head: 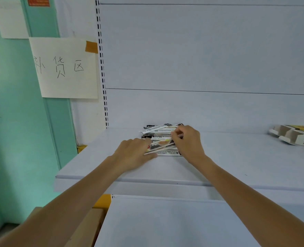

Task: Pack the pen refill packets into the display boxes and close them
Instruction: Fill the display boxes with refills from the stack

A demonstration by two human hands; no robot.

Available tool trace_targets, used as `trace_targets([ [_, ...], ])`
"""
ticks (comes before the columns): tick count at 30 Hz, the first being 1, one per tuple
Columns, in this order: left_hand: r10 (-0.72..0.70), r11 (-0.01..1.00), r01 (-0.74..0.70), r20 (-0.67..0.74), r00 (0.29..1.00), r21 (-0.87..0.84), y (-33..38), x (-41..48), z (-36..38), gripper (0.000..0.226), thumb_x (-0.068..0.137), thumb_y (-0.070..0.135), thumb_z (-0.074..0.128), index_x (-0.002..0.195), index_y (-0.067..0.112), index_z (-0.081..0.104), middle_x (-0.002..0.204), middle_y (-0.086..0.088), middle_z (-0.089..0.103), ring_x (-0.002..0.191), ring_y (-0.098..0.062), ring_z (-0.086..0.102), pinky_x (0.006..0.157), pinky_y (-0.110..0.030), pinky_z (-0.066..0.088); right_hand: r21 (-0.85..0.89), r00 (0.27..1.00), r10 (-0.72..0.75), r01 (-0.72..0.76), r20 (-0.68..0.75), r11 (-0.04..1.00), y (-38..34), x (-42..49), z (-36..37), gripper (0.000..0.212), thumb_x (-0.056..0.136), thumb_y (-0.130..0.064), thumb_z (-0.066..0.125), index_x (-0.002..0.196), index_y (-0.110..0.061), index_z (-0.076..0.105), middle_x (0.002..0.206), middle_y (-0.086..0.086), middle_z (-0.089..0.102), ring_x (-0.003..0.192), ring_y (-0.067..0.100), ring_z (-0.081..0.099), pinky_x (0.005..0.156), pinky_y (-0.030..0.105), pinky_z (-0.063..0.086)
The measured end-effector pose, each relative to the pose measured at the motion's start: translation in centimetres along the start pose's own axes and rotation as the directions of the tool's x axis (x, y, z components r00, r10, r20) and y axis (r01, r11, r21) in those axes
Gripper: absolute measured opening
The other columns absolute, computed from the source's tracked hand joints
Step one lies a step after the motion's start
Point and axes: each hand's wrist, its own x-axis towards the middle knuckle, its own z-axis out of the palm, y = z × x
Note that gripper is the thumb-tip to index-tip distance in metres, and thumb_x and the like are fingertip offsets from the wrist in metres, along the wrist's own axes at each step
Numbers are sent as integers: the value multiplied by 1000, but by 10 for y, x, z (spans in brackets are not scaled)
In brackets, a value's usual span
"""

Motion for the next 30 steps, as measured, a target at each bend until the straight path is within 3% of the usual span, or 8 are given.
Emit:
trace_targets([
  [8,25,978,-31,-33,999,-205,13,3,-3,33,91,52,45,90,20,43,80,6,50,75,-20,45,61,-30,30,97,974,190,-202,119,974,-6,8,-7,23,78,-9,54,56,-4,46,57,11,36,55,18,30,40,17,21],
  [11,35,971,-43,-38,999,-235,20,6,-4,38,88,59,44,86,22,40,72,12,43,73,-17,42,62,-30,31,24,981,154,-158,120,987,3,7,-10,27,81,-13,51,61,4,54,57,11,46,55,20,38,45,21,31],
  [15,40,962,-63,-90,995,-264,33,16,0,33,91,54,40,85,22,43,92,1,62,89,-24,56,66,-31,34,-213,984,140,-113,115,970,25,4,-29,43,95,-36,38,58,-15,44,67,4,54,68,27,50,64,32,38],
  [18,75,963,-91,-70,995,-254,46,26,2,41,85,56,49,110,23,47,101,1,64,100,-26,57,74,-32,39,-32,984,122,-119,130,992,44,6,-60,31,96,-28,44,77,-14,64,82,9,65,77,27,55,67,23,38],
  [20,96,963,-96,-10,995,-253,59,32,3,59,85,58,49,134,30,31,98,-1,63,104,-28,56,79,-34,39,-18,990,72,-70,122,997,61,4,-86,18,93,-18,52,98,-11,68,94,3,68,81,15,59,69,7,39],
  [22,115,961,-107,15,993,-256,77,40,5,58,88,59,45,137,31,29,99,-3,62,105,-28,56,77,-34,36,-97,997,14,-6,82,995,81,0,-113,22,90,-13,57,110,-14,65,102,-2,67,89,8,60,82,13,45],
  [25,118,957,-118,-17,993,-266,109,58,8,45,90,59,36,110,22,50,104,-4,64,103,-28,56,72,-33,33,-196,999,41,-34,29,980,111,-5,-149,26,89,-16,58,114,-17,63,107,-2,67,95,12,61,91,35,48],
  [30,91,912,-102,-47,995,-398,180,98,9,33,95,47,34,86,20,50,75,-2,54,84,-29,57,64,-31,33,-303,986,141,-161,-85,939,168,-3,-224,26,90,-23,54,114,-17,64,108,0,67,93,12,60,89,31,47],
])
